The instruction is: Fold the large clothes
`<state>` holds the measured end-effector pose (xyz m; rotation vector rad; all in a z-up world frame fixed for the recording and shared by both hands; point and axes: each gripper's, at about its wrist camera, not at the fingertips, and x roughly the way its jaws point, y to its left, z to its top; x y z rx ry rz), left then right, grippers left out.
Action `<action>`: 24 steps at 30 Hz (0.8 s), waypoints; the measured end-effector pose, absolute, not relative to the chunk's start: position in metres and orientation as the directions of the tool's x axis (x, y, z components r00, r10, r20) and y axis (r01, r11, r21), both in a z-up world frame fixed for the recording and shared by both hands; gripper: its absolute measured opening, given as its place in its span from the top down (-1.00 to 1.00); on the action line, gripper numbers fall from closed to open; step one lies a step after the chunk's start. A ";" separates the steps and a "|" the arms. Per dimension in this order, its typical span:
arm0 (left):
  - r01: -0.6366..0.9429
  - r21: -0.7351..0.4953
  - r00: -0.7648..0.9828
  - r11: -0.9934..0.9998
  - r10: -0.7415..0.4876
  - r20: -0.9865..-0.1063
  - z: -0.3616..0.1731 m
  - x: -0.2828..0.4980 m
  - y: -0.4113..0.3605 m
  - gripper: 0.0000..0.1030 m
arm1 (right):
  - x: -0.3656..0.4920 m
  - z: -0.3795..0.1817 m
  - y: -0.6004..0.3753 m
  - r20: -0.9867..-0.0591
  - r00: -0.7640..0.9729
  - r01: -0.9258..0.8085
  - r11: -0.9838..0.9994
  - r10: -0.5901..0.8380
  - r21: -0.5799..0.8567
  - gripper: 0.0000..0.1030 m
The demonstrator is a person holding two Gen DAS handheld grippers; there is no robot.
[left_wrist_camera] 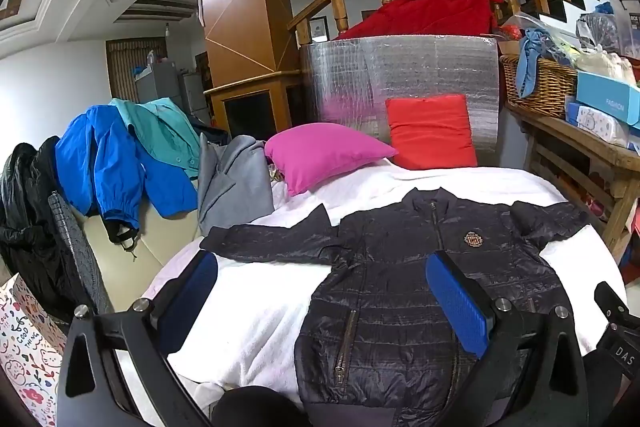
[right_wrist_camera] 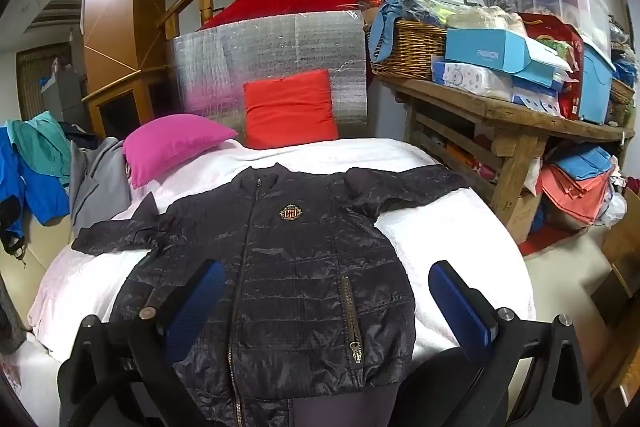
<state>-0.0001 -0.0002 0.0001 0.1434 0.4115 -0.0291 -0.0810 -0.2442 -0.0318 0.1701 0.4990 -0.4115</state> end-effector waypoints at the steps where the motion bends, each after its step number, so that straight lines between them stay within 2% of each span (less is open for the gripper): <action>1: 0.058 0.132 0.916 0.990 0.000 -0.401 0.000 0.000 0.000 -1.00 | -0.081 -0.032 -0.244 -0.497 0.798 0.421 0.905 -0.340 0.058 -1.00; 24: 0.049 0.131 0.918 0.990 0.007 -0.396 -0.002 0.005 0.005 -1.00 | -0.076 -0.031 -0.247 -0.510 0.793 0.421 0.905 -0.334 0.062 -1.00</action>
